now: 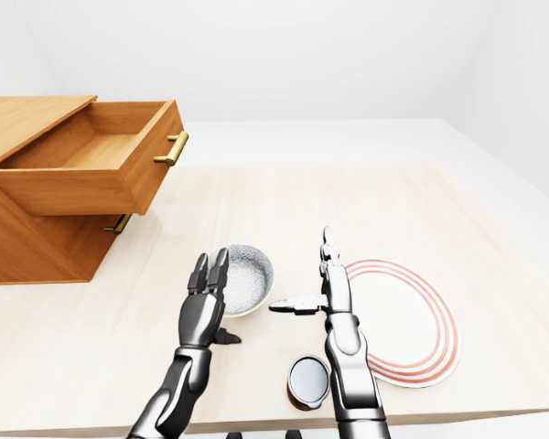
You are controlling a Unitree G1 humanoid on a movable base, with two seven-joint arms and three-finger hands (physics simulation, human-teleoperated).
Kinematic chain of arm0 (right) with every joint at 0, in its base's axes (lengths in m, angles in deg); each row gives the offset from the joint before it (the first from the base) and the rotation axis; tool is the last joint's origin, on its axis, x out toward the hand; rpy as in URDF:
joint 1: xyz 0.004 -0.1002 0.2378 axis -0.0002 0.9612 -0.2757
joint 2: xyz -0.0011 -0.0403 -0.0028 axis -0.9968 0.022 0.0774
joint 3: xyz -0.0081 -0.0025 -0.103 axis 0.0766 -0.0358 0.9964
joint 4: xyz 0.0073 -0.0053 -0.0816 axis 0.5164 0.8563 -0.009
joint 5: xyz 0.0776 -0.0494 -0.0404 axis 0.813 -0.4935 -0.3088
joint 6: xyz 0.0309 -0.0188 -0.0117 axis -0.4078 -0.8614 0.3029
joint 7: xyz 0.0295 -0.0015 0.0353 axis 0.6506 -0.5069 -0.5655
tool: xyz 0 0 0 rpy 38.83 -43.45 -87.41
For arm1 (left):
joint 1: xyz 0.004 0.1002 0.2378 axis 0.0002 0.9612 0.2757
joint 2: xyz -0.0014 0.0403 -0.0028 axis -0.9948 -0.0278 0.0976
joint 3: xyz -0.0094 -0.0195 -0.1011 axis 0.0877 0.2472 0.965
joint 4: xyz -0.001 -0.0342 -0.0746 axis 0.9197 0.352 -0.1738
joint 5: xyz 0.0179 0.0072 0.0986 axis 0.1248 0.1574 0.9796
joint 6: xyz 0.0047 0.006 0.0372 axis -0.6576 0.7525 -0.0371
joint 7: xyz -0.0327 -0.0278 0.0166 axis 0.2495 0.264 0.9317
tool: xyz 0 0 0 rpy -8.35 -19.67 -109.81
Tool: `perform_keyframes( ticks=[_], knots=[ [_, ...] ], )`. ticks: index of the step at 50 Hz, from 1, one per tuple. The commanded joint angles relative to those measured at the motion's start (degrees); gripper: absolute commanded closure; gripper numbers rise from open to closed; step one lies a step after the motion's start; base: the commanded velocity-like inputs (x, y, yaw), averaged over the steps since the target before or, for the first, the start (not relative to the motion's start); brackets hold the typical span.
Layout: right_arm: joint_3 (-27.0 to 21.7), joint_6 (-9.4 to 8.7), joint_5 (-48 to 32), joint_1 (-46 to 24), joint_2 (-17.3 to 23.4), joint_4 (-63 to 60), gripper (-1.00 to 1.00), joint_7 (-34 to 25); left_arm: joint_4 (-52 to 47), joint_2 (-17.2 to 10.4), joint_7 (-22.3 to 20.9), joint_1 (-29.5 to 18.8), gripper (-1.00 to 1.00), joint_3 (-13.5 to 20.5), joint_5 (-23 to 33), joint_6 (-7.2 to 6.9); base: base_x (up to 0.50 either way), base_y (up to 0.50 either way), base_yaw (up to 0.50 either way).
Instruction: Put the bowl on top of the cabinet.
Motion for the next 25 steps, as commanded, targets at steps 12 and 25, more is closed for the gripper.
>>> perform_keyframes(
  ticks=[12, 25],
  knots=[
    [0.58, 0.93, -0.61, 0.08, -0.19, 0.61, -1.0, -0.33, 4.42, 0.18, 0.0, -1.46, 0.98, 0.71, 1.38, 0.0, 0.0, 0.0, 0.0],
    [1.11, 1.39, -1.04, 0.2, -0.34, 1.03, -1.0, -0.4, 1.21, -0.21, 0.0, -0.6, 0.97, 0.84, 1.81, 0.0, 0.0, 0.0, 0.0]
  ],
)
